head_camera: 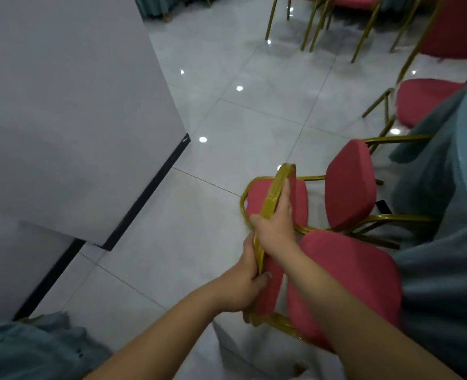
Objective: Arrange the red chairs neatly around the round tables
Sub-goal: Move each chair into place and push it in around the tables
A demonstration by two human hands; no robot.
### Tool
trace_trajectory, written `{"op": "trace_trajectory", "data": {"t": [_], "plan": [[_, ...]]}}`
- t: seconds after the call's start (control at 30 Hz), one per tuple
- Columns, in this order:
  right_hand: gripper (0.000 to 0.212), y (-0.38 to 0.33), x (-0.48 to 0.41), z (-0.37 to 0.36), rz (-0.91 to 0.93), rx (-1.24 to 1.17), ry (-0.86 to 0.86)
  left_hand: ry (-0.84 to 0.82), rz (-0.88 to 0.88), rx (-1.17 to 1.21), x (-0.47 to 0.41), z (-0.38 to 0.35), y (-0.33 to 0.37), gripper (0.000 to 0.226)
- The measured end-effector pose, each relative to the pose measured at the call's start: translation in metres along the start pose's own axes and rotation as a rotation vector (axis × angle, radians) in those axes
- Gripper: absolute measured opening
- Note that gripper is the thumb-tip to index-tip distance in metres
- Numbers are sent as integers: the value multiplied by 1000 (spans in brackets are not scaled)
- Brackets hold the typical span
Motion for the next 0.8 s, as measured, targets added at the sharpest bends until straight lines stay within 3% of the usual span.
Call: {"op": "trace_trajectory", "data": {"t": [0.1,0.23,0.3,0.4,0.5,0.57,0.63,0.7,0.73,0.8], "plan": [[111,-1,3,1,-2,-130,-10,-223,-72,37,2,14,-8,102],[104,0,15,0,-31,-148,49,-491,-48,23,0,37,-20,104],[101,-6,22,-4,-53,-138,56,-581,-42,-19,-3,60,-28,95],[100,-21,25,-3,-139,-55,48,-637,-14,9,-8,101,-24,58],[90,-36,21,5,-312,-8,33,-451,34,161,-24,153,-17,35],[64,-48,14,10,-370,22,177,-204,56,193,-44,192,-16,27],[42,-68,-5,8,-315,95,421,-13,95,230,-64,235,-15,24],[35,-95,-43,-3,-159,155,569,76,117,272,-86,278,-13,24],[37,-108,-66,-9,-94,165,557,100,123,277,-98,299,-10,23],[46,-136,-115,-26,-62,186,348,127,155,262,-124,341,-4,23]]}}
Point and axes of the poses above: each hand's wrist, its own x-axis away from the middle knuckle, its own z-axis out of the back of the hand, y = z × x, the point moved 2 cm from there along -x, towards the middle knuckle, and after that the axes turned 8 degrees about -z, right-handed, at the moved point
